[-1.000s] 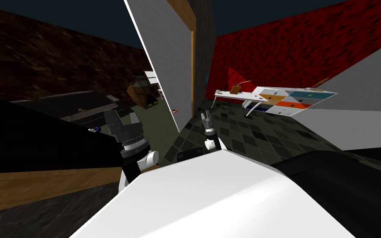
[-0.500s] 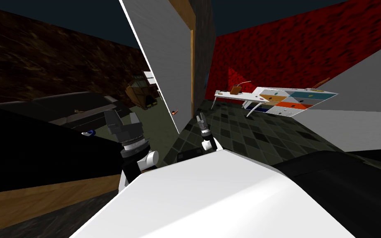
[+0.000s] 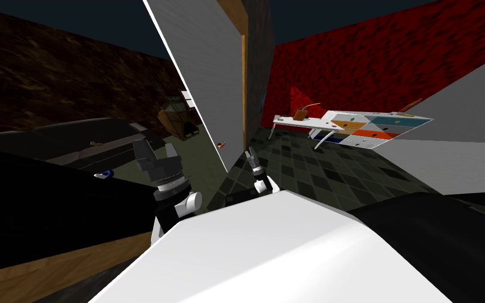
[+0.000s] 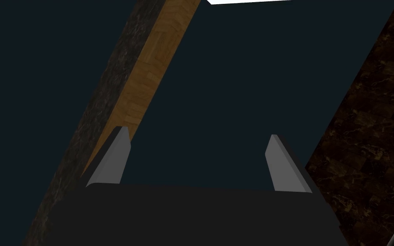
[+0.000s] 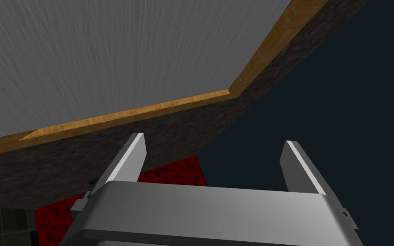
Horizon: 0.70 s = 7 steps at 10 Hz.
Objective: Push the door open
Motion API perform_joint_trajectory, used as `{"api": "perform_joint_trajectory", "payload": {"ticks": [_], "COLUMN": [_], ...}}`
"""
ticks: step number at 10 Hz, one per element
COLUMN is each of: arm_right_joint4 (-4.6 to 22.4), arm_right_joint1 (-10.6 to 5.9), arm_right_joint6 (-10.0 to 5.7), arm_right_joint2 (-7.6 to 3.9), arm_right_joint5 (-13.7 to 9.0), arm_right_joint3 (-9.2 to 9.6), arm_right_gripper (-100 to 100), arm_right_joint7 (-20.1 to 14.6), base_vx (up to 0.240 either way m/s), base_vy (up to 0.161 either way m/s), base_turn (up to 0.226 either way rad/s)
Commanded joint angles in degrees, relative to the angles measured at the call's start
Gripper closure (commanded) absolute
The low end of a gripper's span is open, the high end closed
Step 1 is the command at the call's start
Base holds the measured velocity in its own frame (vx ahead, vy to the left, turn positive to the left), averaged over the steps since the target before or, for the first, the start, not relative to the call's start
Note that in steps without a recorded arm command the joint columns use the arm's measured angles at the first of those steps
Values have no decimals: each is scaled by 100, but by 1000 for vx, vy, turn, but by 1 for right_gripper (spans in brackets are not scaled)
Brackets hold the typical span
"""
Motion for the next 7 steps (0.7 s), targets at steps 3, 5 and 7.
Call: {"api": "perform_joint_trajectory", "payload": {"ticks": [3, 5, 7], "arm_right_joint4": [446, 716, 985], "arm_right_joint1": [-175, -286, -397], "arm_right_joint6": [-25, -52, -78], "arm_right_joint2": [-30, -51, -69], "arm_right_joint5": [0, -5, -11], "arm_right_joint3": [338, 514, 690], "arm_right_gripper": [-100, -100, -100], "arm_right_joint7": [-46, -77, -107], "base_vx": [99, 111, 98], "base_vy": [-24, -24, -14], "base_turn": [-14, -11, -14]}}
